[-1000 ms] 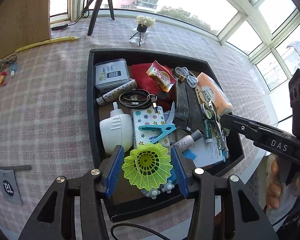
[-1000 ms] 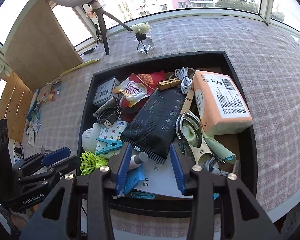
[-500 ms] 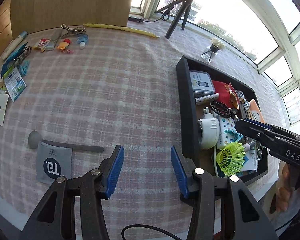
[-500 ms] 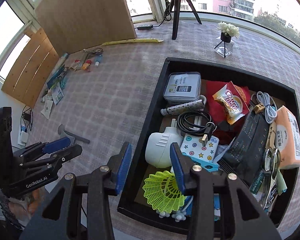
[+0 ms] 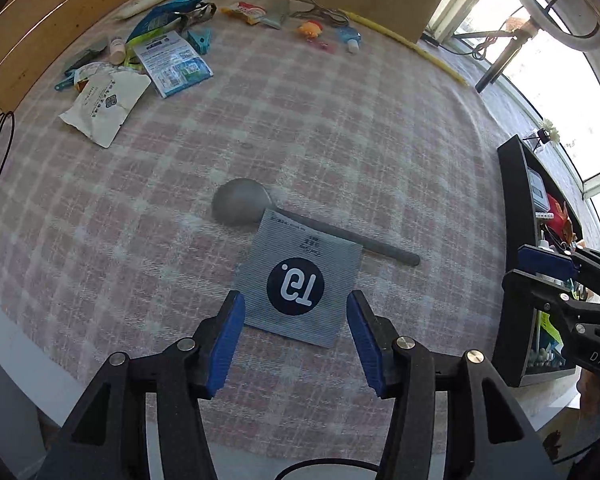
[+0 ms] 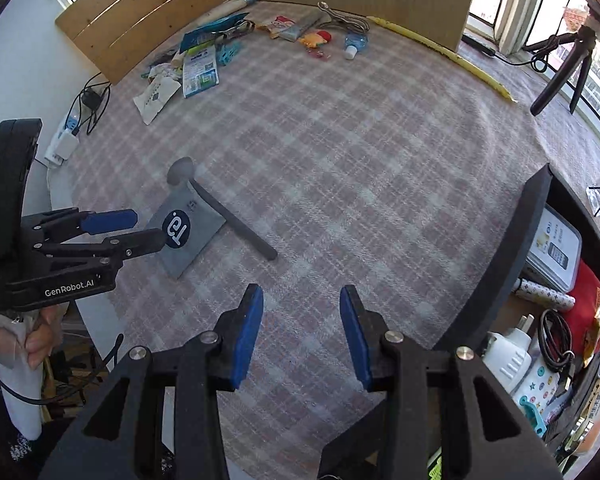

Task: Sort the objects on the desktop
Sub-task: 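Move the left tool to the grey printed pouch while the right tool approaches the grey spoon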

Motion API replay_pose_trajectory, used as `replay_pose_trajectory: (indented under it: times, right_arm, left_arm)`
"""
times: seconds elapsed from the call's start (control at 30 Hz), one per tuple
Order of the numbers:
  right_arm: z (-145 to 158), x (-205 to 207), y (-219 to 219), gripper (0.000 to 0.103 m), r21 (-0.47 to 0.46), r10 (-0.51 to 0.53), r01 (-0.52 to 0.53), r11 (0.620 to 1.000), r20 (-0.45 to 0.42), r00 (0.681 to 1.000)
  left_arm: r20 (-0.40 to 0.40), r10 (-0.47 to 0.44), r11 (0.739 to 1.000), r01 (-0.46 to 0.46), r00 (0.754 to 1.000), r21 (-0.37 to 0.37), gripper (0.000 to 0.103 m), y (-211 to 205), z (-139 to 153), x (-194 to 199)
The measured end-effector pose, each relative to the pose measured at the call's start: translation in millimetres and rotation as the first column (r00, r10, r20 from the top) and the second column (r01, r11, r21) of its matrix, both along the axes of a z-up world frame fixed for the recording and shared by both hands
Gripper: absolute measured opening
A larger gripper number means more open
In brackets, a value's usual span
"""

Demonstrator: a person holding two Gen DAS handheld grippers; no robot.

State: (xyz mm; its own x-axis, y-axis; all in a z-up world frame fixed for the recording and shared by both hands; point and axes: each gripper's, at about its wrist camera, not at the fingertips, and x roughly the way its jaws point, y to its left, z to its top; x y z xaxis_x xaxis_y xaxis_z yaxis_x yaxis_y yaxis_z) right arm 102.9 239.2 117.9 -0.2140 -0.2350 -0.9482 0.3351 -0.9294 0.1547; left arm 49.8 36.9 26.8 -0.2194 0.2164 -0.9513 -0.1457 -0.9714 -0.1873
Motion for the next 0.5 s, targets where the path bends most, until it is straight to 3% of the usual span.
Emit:
replay_pose_trajectory:
  times: [0.33, 0.5]
  right_arm:
    - [-23.7, -23.2, -51.5, 0.042, 0.086, 0.223, -0.225, 0.970, 0.042, 0.974]
    - [-31.8, -30.6, -57.1, 0.046, 0.108, 0.271, -0.277, 0.955, 0.065, 0.960]
  left_arm:
    - [-0.006, -0.062, 0.997, 0.062, 0.998, -0.056, 0.071, 16.9, -17.7, 3.5]
    - [0.006, -0.085, 0.989, 0.085, 0.996, -0.118, 0.073, 33.0, -31.3, -0.3]
